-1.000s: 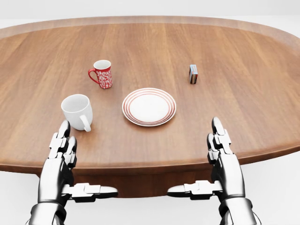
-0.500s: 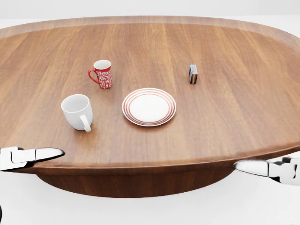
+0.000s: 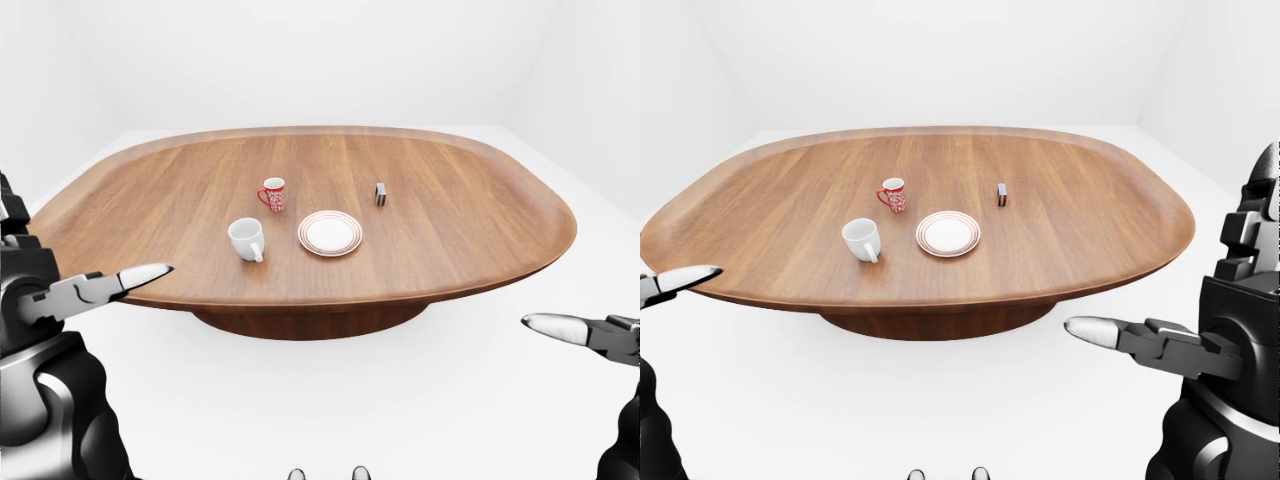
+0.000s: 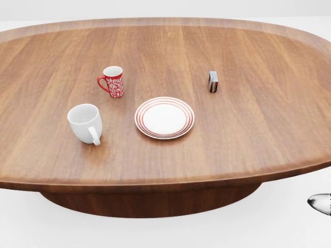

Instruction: Put the white mug on the plate.

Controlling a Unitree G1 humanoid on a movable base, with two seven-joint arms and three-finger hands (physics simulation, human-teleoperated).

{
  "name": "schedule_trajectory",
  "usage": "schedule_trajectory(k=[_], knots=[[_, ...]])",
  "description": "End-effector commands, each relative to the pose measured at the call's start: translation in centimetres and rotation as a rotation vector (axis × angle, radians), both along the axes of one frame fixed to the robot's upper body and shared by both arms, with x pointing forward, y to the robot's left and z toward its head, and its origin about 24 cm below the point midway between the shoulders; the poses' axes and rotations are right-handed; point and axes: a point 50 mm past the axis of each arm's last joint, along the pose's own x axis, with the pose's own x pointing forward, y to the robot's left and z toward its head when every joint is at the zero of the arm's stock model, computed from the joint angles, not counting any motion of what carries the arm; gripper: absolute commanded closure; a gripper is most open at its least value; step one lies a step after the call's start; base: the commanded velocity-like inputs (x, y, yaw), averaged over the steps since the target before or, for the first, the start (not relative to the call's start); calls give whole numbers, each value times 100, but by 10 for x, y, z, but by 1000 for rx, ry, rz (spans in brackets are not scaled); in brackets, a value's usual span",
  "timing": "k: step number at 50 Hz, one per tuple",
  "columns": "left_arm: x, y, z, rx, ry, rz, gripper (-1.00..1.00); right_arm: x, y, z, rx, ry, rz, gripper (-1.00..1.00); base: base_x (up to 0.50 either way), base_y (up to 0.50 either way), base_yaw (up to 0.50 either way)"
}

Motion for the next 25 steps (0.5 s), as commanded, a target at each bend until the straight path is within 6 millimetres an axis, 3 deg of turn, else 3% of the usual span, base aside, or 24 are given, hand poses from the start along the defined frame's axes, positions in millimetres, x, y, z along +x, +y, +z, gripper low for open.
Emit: schedule_trajectory(k=[1,11,25], knots=[[-7,4,6,-12,-40,19,-100,0,0,-3,-14,25,-25,-100,0,0,0],[-8,2,6,-11,-41,17,-100,3,0,-7,-21,55,-28,-100,0,30,0],[-6,0,4,-7,-30,12,-100,4,-1,-8,-19,61,-30,-100,0,45,0]])
